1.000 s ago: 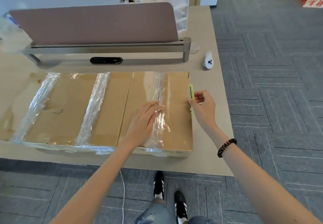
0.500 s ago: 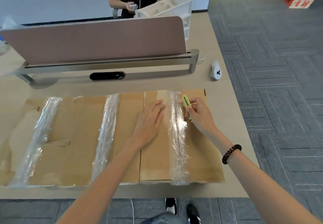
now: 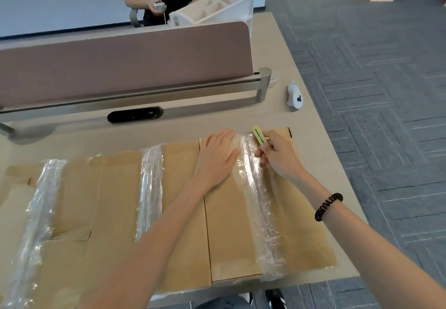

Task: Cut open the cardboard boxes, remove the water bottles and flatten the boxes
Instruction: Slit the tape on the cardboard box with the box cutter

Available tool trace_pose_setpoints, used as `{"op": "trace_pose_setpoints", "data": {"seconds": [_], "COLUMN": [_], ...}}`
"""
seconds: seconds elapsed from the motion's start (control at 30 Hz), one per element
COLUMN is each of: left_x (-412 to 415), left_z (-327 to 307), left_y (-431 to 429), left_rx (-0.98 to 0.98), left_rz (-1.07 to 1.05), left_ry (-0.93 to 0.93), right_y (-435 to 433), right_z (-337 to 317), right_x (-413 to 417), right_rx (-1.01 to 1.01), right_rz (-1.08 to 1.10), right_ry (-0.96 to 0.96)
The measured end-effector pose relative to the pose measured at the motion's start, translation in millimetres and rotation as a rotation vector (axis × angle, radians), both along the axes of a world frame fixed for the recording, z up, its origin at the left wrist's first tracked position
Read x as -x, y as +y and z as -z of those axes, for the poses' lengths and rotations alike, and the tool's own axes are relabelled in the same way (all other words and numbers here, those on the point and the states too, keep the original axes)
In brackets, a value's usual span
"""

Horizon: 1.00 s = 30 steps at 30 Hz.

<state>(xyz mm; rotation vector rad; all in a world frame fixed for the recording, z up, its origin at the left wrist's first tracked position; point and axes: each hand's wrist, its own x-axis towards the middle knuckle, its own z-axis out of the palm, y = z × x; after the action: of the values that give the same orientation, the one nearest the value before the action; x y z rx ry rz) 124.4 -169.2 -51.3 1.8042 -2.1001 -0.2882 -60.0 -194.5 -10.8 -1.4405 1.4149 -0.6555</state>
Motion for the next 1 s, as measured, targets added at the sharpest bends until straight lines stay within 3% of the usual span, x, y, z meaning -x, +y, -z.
{"op": "trace_pose_setpoints", "data": {"seconds": [0.4, 0.8, 1.0], "left_x": [-3, -3, -2], "left_z": [7, 8, 7], "left_y": [-3, -3, -3], "left_rx": [0.1, 0.083, 0.097], "left_rz": [0.003, 0.003, 0.002], "left_ry": [-0.003, 0.0, 0.007], "right_y": [11, 9, 5], "right_z": [-4, -32, -37], "right_x": [-13, -35, -38], "right_rx": [0.232, 0.301, 0.296], "right_rz": [-0.023, -0.109, -0.117], "right_ry": [0.344, 0.726, 0.764]}}
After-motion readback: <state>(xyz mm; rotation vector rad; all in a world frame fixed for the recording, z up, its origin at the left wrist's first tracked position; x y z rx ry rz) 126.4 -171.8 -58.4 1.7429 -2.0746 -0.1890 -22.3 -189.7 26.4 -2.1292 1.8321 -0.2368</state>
